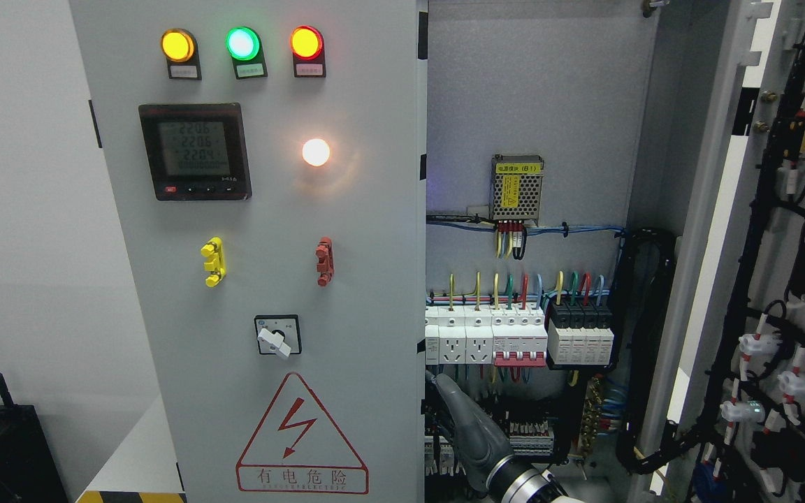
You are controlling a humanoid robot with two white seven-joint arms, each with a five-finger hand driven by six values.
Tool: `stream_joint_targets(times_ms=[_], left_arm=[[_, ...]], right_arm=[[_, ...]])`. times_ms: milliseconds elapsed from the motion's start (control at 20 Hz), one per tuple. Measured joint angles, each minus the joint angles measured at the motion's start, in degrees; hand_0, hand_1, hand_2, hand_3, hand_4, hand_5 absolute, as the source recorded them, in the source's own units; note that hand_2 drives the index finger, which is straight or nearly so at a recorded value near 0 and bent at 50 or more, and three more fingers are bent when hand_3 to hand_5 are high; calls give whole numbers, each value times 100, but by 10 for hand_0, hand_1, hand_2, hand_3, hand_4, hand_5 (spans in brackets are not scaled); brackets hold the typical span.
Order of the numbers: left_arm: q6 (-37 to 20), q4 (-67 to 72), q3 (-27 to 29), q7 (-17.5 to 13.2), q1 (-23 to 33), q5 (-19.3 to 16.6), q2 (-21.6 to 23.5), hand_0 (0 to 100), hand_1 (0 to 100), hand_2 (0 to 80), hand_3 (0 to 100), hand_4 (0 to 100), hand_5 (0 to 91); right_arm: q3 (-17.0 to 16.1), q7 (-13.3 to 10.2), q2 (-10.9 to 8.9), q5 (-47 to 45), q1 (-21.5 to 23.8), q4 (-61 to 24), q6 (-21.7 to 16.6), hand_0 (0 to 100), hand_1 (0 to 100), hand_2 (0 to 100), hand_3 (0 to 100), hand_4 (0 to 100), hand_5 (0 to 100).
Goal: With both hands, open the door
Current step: 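Move the right hand to the inner edge of the indicator-light panel door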
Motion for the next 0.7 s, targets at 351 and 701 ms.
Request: stream_joint_targets(times_ms=[351, 701], left_arm=[[-16, 0, 0, 0, 2, 0, 0, 0, 0, 0, 0, 31, 0], [0, 0, 0, 0, 2, 0, 0, 0, 0, 0, 0, 32, 0]], right_arm=[[-28, 277, -81, -93, -13, 42, 0, 106, 0, 0, 0, 0, 0], [-39, 476, -125, -141, -43, 64, 45, 107, 0, 0, 0, 0, 0]])
